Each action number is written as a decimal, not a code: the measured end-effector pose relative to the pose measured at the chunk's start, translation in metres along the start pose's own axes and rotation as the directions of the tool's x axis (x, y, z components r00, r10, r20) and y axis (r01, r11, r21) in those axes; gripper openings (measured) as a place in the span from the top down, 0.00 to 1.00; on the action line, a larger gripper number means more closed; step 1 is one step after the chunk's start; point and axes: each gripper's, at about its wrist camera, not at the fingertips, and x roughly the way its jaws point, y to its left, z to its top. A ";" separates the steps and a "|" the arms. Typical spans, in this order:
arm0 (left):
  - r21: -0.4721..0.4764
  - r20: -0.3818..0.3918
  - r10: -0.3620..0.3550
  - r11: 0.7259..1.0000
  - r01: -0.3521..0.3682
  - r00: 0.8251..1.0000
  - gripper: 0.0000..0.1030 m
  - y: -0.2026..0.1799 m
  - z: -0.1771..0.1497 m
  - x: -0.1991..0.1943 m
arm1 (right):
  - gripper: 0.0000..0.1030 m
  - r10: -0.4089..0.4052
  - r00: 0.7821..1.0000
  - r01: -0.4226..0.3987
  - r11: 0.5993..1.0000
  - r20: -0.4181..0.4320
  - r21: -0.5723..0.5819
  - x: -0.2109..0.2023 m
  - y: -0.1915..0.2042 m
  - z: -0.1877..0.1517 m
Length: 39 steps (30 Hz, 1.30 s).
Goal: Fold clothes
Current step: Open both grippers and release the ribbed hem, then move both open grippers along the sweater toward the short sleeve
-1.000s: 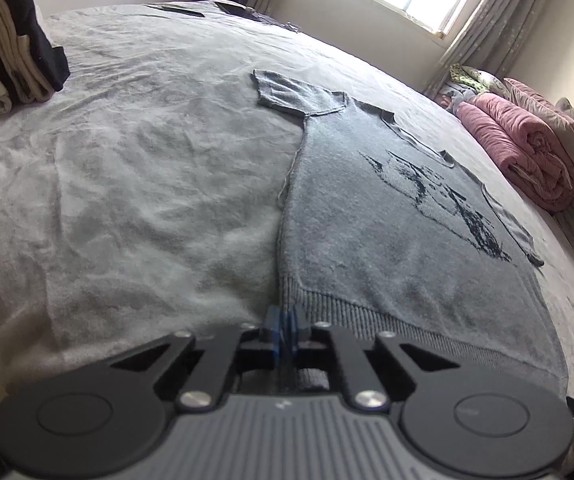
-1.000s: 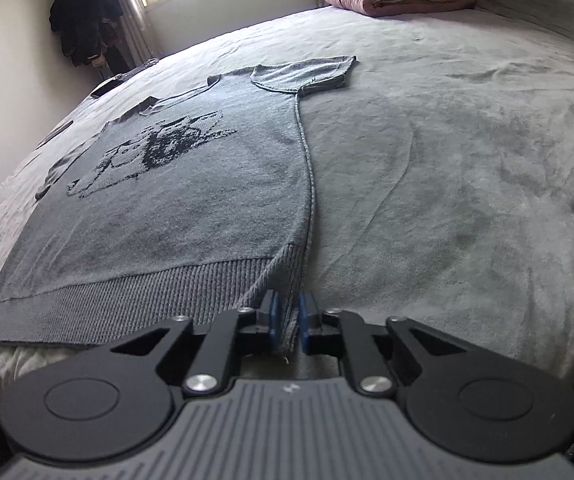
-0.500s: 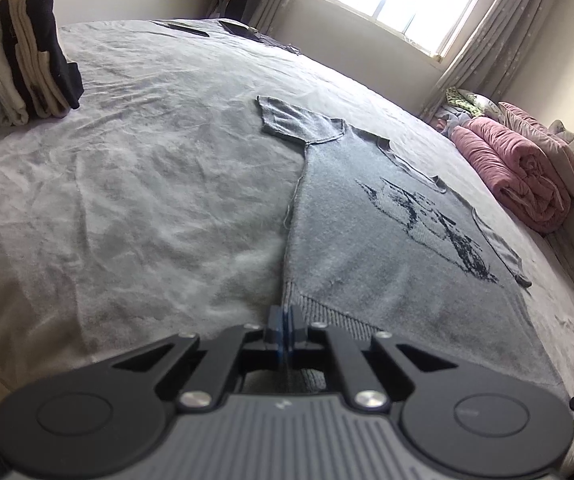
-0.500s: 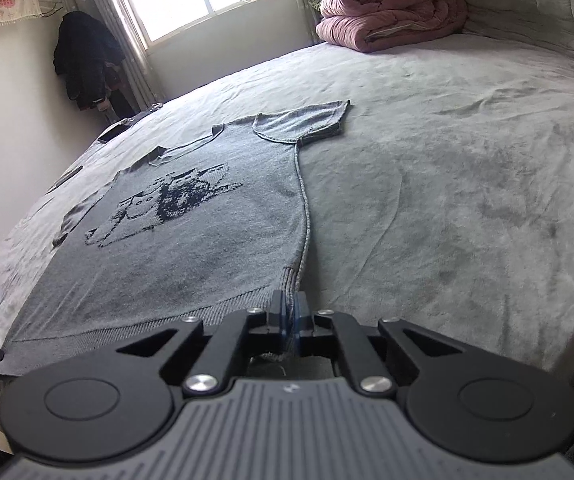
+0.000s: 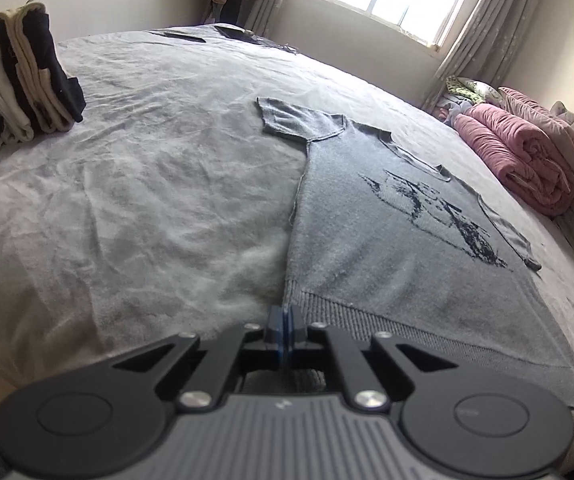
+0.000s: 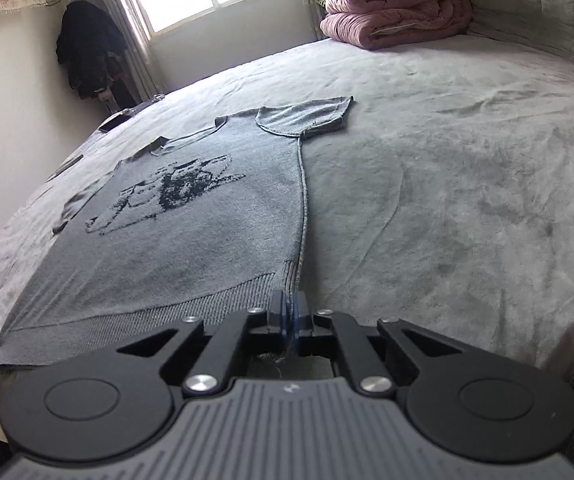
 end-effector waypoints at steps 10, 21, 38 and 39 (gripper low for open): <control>0.073 -0.050 0.074 0.995 -0.070 0.996 0.98 -0.008 -0.004 0.012 | 0.97 -0.082 0.994 0.078 0.995 -0.073 -0.056 0.021 0.006 -0.009; 0.019 0.016 0.123 0.992 -0.123 0.992 0.73 0.001 0.006 0.009 | 0.84 -0.136 0.991 0.135 0.989 0.000 -0.061 0.016 0.009 -0.001; 0.132 0.089 0.110 0.984 -0.121 0.990 0.63 -0.029 0.021 0.031 | 0.84 -0.118 0.990 0.123 0.990 0.084 -0.068 0.021 0.028 0.012; 0.139 0.084 0.113 0.983 -0.123 0.990 0.63 -0.031 0.021 0.034 | 0.84 -0.119 0.989 0.125 0.989 0.084 -0.074 0.022 0.030 0.012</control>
